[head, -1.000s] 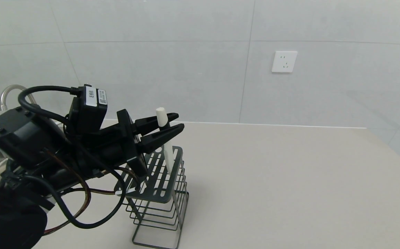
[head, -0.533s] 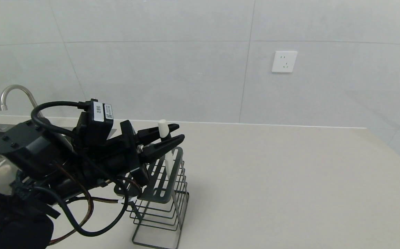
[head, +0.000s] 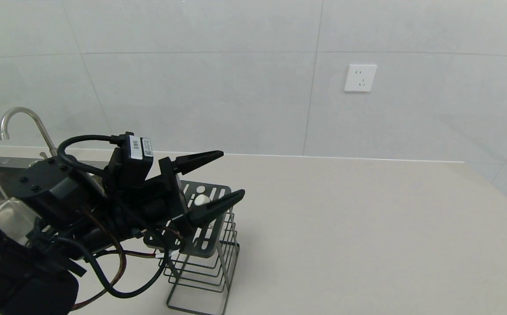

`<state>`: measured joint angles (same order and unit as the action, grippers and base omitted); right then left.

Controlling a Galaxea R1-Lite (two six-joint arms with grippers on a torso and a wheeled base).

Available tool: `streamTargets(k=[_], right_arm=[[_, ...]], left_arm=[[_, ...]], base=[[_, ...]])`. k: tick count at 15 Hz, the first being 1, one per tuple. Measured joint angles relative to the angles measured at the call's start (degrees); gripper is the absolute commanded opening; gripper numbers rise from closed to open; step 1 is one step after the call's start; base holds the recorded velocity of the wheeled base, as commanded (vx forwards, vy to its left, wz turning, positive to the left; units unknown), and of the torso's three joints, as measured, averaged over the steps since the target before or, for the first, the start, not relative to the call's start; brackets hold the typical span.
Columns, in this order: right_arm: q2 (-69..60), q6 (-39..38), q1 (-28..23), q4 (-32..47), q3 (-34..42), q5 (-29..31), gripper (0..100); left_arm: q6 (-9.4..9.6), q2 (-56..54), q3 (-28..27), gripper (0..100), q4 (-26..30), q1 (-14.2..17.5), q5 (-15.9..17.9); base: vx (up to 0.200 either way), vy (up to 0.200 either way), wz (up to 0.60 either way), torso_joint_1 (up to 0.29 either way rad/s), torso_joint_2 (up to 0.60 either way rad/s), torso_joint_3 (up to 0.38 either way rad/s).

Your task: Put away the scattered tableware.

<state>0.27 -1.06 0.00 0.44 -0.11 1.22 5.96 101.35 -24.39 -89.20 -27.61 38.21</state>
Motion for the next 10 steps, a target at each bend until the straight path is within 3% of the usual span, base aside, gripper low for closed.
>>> streamTargets(k=[6, 10], right_arm=[[0.0, 0.0, 0.0, 0.0, 0.0, 0.0, 100], [0.0, 0.0, 0.0, 0.0, 0.0, 0.0, 100]], left_arm=[[-0.24, -7.4, 1.0, 100, -0.2, 0.5, -0.4], [-0.50, -20.1, 7.5, 100, 0.1, 0.6, -1.6]], base=[[0.000, 0.000, 0.00, 0.000, 0.00, 0.000], [0.000, 0.000, 0.00, 0.000, 0.00, 0.000]])
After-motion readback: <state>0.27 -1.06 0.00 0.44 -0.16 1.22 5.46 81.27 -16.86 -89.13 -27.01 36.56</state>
